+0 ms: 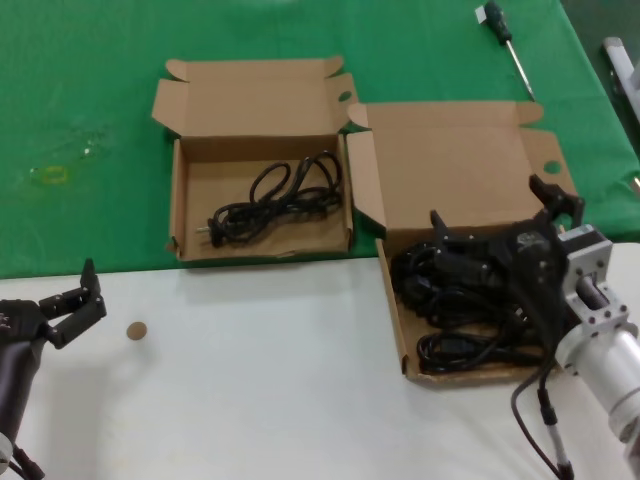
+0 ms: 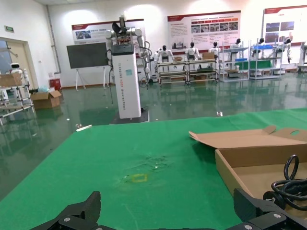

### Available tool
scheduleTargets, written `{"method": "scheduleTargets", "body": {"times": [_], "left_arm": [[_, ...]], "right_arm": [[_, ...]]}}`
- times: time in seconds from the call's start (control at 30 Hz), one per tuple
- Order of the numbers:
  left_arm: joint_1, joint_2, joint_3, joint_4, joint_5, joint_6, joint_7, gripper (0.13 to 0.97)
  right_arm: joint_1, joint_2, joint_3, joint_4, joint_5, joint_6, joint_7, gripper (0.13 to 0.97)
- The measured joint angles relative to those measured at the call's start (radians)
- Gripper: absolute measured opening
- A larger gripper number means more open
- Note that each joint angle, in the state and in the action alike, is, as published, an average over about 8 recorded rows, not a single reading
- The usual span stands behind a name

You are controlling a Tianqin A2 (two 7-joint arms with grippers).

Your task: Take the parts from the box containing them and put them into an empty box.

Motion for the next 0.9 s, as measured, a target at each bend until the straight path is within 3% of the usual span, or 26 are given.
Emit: {"method": "scheduleTargets", "body": {"times": [0.9], "left_arm": [[0.000,0.000,0.000,0.000,0.000,0.000,0.000,0.966]], "right_arm": [[-0.045,-0.022,0.026,0.005,0.034,0.046,0.021,0.966]]}}
